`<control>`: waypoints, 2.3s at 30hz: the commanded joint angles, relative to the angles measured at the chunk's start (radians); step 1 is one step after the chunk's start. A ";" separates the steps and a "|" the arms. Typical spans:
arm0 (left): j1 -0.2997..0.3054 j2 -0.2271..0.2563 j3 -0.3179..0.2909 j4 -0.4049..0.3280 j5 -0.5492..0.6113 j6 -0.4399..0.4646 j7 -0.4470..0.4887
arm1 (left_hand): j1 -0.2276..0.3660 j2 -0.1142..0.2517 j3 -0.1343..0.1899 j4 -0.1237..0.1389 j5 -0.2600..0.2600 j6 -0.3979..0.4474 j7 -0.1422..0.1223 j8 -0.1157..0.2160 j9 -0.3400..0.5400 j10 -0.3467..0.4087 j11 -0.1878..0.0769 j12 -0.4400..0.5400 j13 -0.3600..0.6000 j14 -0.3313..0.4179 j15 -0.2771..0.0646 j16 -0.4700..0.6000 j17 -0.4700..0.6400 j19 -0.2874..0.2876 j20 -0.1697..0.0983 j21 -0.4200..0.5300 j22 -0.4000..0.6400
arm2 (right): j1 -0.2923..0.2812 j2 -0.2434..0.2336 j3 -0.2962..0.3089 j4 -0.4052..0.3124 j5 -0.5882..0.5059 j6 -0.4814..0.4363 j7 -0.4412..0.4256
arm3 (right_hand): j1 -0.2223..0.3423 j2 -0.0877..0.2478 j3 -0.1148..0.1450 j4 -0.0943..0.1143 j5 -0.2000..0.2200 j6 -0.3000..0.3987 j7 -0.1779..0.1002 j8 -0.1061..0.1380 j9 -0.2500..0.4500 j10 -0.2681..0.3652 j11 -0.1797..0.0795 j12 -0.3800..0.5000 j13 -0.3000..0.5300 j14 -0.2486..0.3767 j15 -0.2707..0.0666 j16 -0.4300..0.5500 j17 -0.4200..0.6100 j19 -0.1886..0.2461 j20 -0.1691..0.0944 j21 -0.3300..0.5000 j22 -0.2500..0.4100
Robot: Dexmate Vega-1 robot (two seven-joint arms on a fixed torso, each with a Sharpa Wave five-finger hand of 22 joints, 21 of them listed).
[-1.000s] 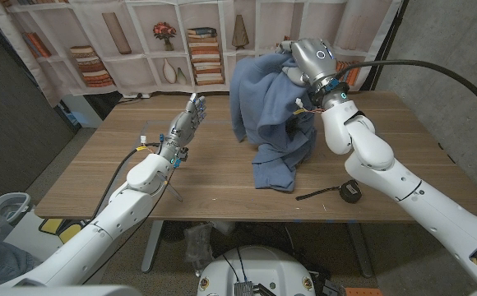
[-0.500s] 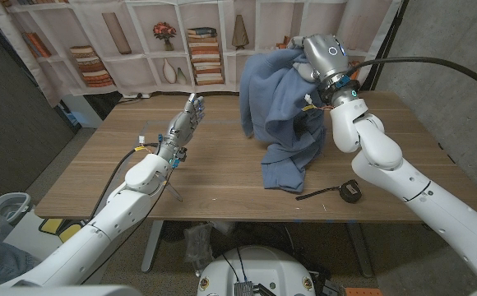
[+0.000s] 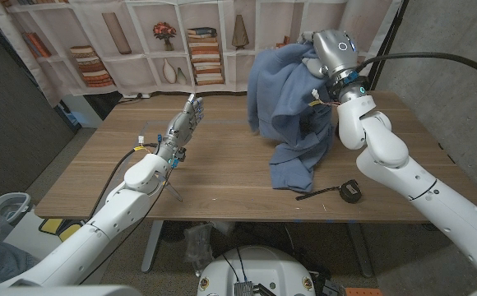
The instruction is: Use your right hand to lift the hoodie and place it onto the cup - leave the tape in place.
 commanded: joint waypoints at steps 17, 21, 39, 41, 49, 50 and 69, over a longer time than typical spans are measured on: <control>-0.051 -0.022 0.023 0.052 0.000 0.004 -0.025 | 0.005 0.008 -0.010 -0.001 -0.001 0.006 0.001 -0.002 0.003 0.002 -0.001 -0.001 0.002 -0.005 0.000 0.003 0.002 -0.009 0.005 0.002 0.003 | -0.019 -0.011 0.060 -0.020 0.030 -0.084 -0.035 | 0.145 0.135 -0.008 -0.002 0.006 0.004 -0.003 0.001 0.004 0.015 0.001 -0.015 0.010 0.013 -0.001 0.005 0.002 0.009 -0.123 0.017 -0.013; -0.055 -0.023 0.025 0.055 0.002 0.003 -0.027 | 0.006 0.008 -0.011 -0.001 -0.001 0.006 0.001 -0.003 0.003 0.001 0.000 -0.001 0.002 -0.004 0.000 0.004 0.002 -0.009 0.005 0.002 0.003 | -0.024 -0.012 0.069 -0.021 0.039 -0.092 -0.045 | 0.145 0.135 -0.008 -0.002 0.006 0.003 -0.003 0.001 0.007 0.016 0.001 -0.016 0.011 0.013 -0.001 0.006 0.002 0.010 -0.123 0.018 -0.015; -0.064 -0.023 0.029 0.048 0.009 0.006 -0.025 | 0.007 0.010 -0.014 -0.001 -0.001 0.007 0.000 -0.002 0.003 0.002 -0.005 -0.001 0.002 -0.004 0.001 0.004 0.002 -0.007 0.004 0.003 0.003 | -0.046 -0.024 0.098 -0.038 0.064 -0.135 -0.071 | 0.147 0.137 -0.010 -0.002 0.005 0.004 -0.004 -0.001 0.008 0.019 0.002 -0.024 0.014 0.013 -0.001 0.006 -0.001 0.011 -0.123 0.024 -0.027; -0.065 -0.023 0.029 0.048 0.008 0.006 -0.026 | 0.007 0.010 -0.014 -0.001 -0.001 0.007 0.000 -0.002 0.003 0.000 -0.005 -0.001 0.002 -0.005 0.000 0.004 0.002 -0.007 0.005 0.003 0.003 | -0.047 -0.025 0.101 -0.040 0.065 -0.141 -0.073 | 0.147 0.137 -0.011 -0.002 0.005 0.005 -0.004 -0.002 0.006 0.020 0.002 -0.024 0.014 0.014 -0.001 0.007 -0.001 0.011 -0.123 0.025 -0.028; -0.069 -0.025 0.032 0.055 0.006 0.006 -0.033 | 0.008 0.011 -0.016 -0.001 -0.001 0.007 0.001 -0.002 0.003 0.001 -0.002 -0.001 0.002 -0.004 0.000 0.004 0.002 -0.007 0.004 0.003 0.003 | -0.054 -0.022 0.117 -0.046 0.077 -0.166 -0.084 | 0.147 0.137 -0.011 -0.002 0.005 0.006 -0.005 -0.006 0.000 0.019 0.002 -0.026 0.016 0.018 -0.001 0.010 -0.001 0.013 -0.123 0.027 -0.031; -0.070 -0.025 0.032 0.056 0.006 0.007 -0.034 | 0.008 0.011 -0.016 -0.001 -0.001 0.008 0.001 -0.002 0.003 0.001 -0.002 -0.001 0.002 -0.004 0.000 0.004 0.002 -0.007 0.004 0.003 0.003 | -0.054 -0.024 0.117 -0.046 0.079 -0.167 -0.084 | 0.147 0.137 -0.011 -0.002 0.005 0.006 -0.005 -0.006 0.000 0.020 0.002 -0.026 0.016 0.017 -0.001 0.010 -0.001 0.014 -0.123 0.028 -0.031; -0.076 -0.022 0.033 0.063 0.005 0.001 -0.049 | 0.009 0.012 -0.019 0.000 -0.001 0.010 0.000 -0.001 0.003 0.001 -0.002 -0.001 0.002 -0.005 0.000 0.004 0.002 -0.006 0.004 0.004 0.003 | -0.044 -0.025 0.131 -0.053 0.098 -0.226 -0.088 | 0.148 0.138 -0.012 -0.002 0.004 0.005 -0.005 -0.010 0.000 0.020 0.002 -0.030 0.016 0.020 -0.001 0.013 -0.002 0.018 -0.123 0.031 -0.037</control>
